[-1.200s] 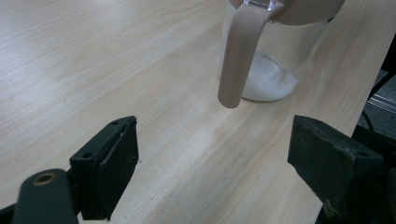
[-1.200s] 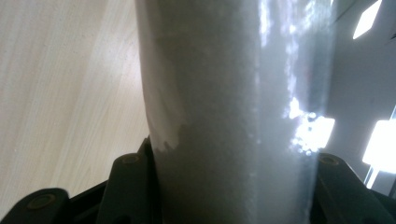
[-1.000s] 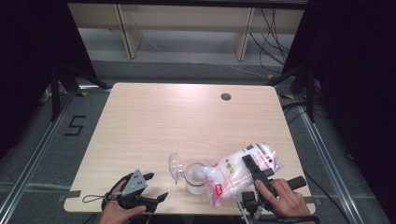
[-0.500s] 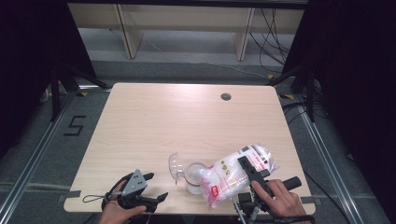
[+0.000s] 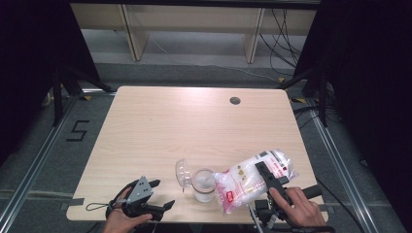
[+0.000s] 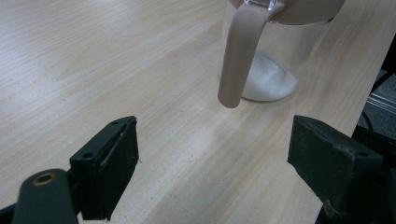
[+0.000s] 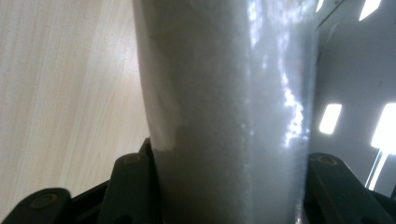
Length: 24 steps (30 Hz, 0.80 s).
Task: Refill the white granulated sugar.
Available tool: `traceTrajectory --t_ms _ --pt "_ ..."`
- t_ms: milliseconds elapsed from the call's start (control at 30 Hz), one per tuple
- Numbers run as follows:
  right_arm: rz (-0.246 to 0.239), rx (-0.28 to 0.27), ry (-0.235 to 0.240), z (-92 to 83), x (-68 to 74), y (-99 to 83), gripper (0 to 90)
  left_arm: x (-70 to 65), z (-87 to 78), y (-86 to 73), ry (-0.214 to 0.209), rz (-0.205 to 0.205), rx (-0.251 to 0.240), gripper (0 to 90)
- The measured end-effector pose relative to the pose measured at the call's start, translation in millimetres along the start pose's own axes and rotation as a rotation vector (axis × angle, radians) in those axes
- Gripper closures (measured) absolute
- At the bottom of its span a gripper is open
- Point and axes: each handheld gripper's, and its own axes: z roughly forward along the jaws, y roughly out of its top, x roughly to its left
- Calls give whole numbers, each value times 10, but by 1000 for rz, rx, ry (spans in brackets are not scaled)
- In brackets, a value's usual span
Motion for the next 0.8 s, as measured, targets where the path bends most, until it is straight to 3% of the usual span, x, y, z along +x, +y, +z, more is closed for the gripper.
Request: traceTrajectory --t_ms 67,133,167,267,333,367,400,433,467,500,533,567,633,700,733,767,800 --pt "40 -11 -15 1 32 16 538 0 2 -2 -1 0 -5 158" --pt "-13 -25 -21 5 -13 37 538 13 -6 1 4 17 12 158" --pt "13 -26 -19 3 12 45 539 11 -10 3 8 16 17 158" --pt "-10 -42 -20 21 -12 75 539 -5 1 -1 -2 -1 -4 158" --pt "7 -30 -4 29 -6 82 539 -22 3 -6 7 -24 2 158" --pt "18 -37 -17 49 5 84 539 -13 3 -4 7 -9 7 158" --pt "-2 -48 -28 65 -2 84 539 -9 0 -6 10 -9 17 158" --pt "33 -37 -21 65 22 79 539 -23 4 -7 7 -25 3 158" --pt "40 -23 -12 57 30 73 539 -17 3 -5 7 -18 2 158" --pt "-11 -38 -19 65 -11 73 540 -11 11 -4 2 -8 -14 158" --pt "9 -45 -24 69 12 62 540 7 -7 0 10 14 15 158" --pt "32 -16 -6 45 29 53 540 8 -2 -3 10 16 9 158" --pt "8 -23 -10 45 14 45 540 -22 6 -7 2 -27 -5 158" --pt "50 -17 -11 33 49 40 540 -25 5 -6 4 -30 -4 158" --pt "12 -27 -8 30 13 54 540 -14 6 -2 3 -10 -6 158" --pt "23 -30 -15 26 19 62 540 -11 7 -2 3 -7 -6 158" --pt "2 -49 -27 35 -2 70 541 -9 3 -1 4 -2 -3 158"
